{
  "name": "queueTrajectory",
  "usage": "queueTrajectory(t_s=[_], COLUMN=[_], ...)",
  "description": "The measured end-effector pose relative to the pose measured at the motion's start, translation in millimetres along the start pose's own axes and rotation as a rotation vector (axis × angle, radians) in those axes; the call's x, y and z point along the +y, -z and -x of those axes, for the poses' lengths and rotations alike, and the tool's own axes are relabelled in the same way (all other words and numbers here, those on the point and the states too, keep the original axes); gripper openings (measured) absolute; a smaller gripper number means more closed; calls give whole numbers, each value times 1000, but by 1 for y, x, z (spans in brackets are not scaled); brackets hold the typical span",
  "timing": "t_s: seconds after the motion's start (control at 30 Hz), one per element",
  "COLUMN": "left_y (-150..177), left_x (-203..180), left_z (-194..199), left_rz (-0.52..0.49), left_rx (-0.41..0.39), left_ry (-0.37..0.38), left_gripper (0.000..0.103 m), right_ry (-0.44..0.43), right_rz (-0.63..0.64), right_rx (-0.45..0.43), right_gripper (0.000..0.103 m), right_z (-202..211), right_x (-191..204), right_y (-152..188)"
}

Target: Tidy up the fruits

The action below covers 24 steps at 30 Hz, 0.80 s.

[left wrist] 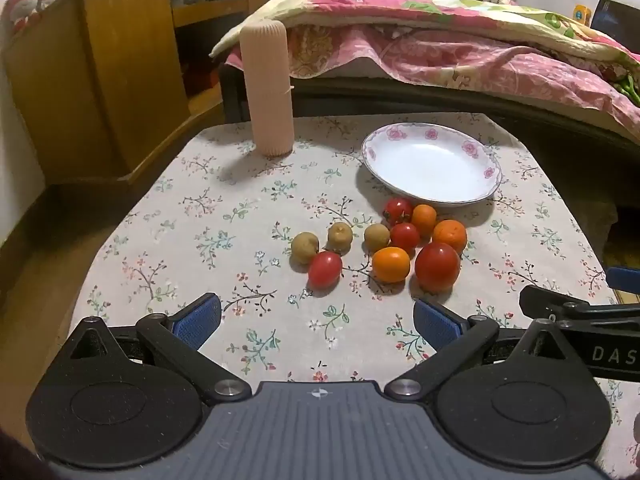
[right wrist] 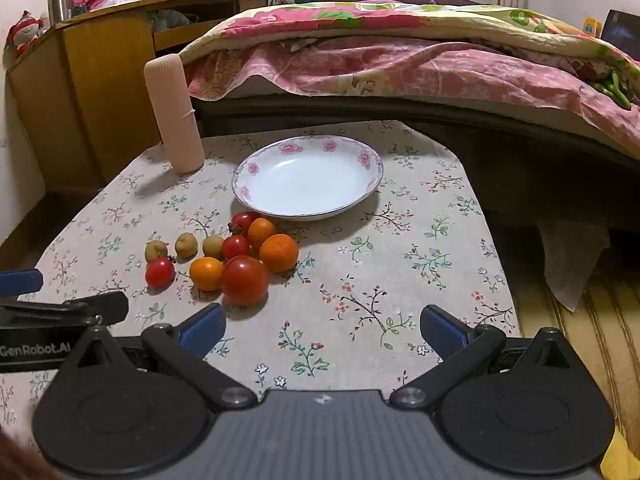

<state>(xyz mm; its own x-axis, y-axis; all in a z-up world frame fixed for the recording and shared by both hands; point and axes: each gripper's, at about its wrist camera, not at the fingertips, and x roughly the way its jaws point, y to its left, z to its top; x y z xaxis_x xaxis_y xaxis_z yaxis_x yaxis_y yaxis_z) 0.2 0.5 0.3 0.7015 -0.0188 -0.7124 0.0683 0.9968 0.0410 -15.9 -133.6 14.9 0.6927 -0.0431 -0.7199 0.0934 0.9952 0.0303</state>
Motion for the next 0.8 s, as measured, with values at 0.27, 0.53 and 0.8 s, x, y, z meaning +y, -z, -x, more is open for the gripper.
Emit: queueTrajectory(t_s=[0.27,0.53,0.8], left_y=[10,9,7], left_x=[4,-2,-1], left_z=[-8,-9,-11], left_rz=[6,17,23], left_rx=[15,62,76], left_ry=[18,10,13], left_gripper=[103,102,102], right_ry=[-2,1,0], right_rz=[2,3,3], right_rx=[19,54,63], right_gripper=[103,103,103], right_z=[-5,-10,-11], right_x=[-1,-1,-2], right_y=[3,5,4])
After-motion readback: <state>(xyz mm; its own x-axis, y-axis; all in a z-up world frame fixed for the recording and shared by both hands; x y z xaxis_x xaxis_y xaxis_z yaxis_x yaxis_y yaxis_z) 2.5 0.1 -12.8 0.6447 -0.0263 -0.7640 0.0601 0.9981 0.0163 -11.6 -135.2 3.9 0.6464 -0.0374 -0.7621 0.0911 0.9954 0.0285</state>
